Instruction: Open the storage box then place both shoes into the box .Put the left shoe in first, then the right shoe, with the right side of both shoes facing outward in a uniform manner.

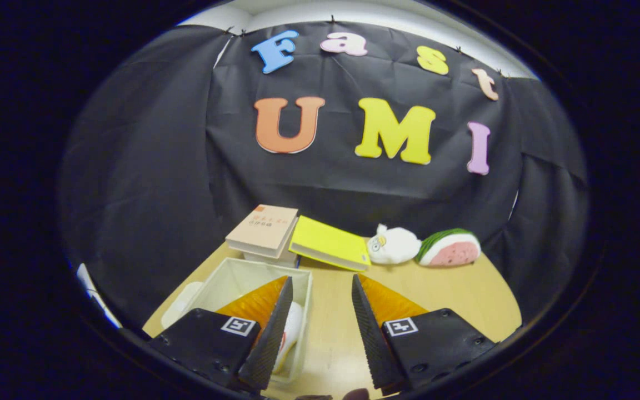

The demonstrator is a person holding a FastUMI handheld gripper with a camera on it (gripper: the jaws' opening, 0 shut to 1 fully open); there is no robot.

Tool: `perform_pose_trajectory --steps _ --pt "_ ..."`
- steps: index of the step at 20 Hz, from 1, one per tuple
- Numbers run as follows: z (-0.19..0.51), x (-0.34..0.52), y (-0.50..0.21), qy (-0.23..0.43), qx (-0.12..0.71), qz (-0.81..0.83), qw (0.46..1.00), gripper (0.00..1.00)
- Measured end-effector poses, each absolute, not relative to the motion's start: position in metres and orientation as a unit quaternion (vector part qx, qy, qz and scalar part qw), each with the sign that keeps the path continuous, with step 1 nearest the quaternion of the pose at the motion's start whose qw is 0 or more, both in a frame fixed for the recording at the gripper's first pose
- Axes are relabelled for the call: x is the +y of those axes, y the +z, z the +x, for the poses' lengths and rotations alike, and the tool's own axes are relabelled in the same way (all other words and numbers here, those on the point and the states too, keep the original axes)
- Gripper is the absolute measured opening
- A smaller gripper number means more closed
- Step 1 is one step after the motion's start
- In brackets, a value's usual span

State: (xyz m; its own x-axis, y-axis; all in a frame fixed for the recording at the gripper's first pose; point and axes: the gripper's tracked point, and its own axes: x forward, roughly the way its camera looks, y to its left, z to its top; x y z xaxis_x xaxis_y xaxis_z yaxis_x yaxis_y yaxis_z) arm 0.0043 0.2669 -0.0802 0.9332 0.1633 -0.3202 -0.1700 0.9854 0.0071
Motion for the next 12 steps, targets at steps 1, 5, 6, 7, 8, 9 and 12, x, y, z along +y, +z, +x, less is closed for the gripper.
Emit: perform_pose_trajectory --steps 1,5,6,7,8,9,12 --pt "0.003 0.26 -0.07 0.083 0.147 -0.01 0.986 0.71" --pt "0.005 0.221 -0.038 0.051 0.119 0.015 0.992 1.0" --pt "0.005 0.213 -0.033 0.045 0.116 0.027 0.992 1.0" --pt "0.004 0.204 -0.027 0.038 0.114 0.036 0.992 1.0" --pt "0.004 0.192 -0.021 0.029 0.108 0.042 0.993 1.0" --pt "0.003 0.182 -0.015 0.02 0.102 0.046 0.994 1.0" --pt "-0.002 0.148 0.001 -0.017 0.081 0.043 0.996 1.0"
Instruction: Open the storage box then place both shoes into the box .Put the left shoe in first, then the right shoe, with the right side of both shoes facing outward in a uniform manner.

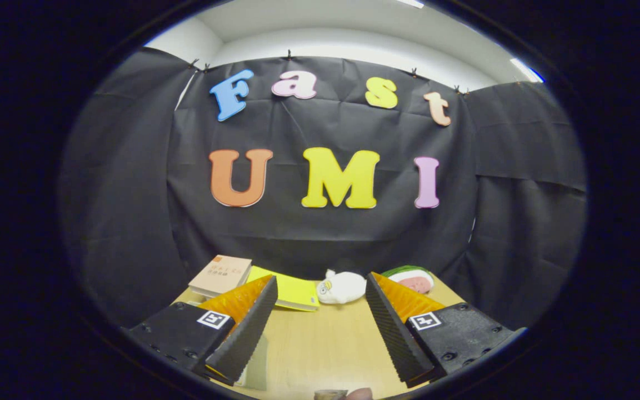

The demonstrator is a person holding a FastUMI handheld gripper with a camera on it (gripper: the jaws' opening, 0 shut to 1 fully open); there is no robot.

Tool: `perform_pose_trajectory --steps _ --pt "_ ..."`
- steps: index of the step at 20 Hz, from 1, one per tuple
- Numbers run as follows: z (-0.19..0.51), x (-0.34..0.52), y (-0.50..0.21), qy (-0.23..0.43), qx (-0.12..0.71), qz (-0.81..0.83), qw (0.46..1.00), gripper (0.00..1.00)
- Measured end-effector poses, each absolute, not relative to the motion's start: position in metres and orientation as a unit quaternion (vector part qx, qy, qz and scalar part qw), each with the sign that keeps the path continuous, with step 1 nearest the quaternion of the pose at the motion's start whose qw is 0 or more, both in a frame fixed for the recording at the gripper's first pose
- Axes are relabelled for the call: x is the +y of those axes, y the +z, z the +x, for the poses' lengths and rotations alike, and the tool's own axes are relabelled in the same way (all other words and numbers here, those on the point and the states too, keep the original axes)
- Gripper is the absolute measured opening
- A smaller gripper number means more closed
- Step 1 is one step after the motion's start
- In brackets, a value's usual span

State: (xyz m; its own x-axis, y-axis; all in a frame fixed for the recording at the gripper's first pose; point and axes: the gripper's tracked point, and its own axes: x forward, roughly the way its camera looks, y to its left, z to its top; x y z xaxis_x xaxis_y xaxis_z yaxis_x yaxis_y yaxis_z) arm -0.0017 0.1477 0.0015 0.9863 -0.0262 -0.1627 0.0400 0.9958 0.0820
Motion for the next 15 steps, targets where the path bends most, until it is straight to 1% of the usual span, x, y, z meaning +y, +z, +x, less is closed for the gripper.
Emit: perform_pose_trajectory --steps 3,6,15 --pt "-0.01 0.12 0.018 -0.05 0.067 0.037 0.996 1.0" --pt "-0.018 0.108 0.032 -0.068 0.059 0.046 0.995 1.0" --pt "-0.027 0.104 0.027 -0.083 0.069 0.065 0.992 1.0"
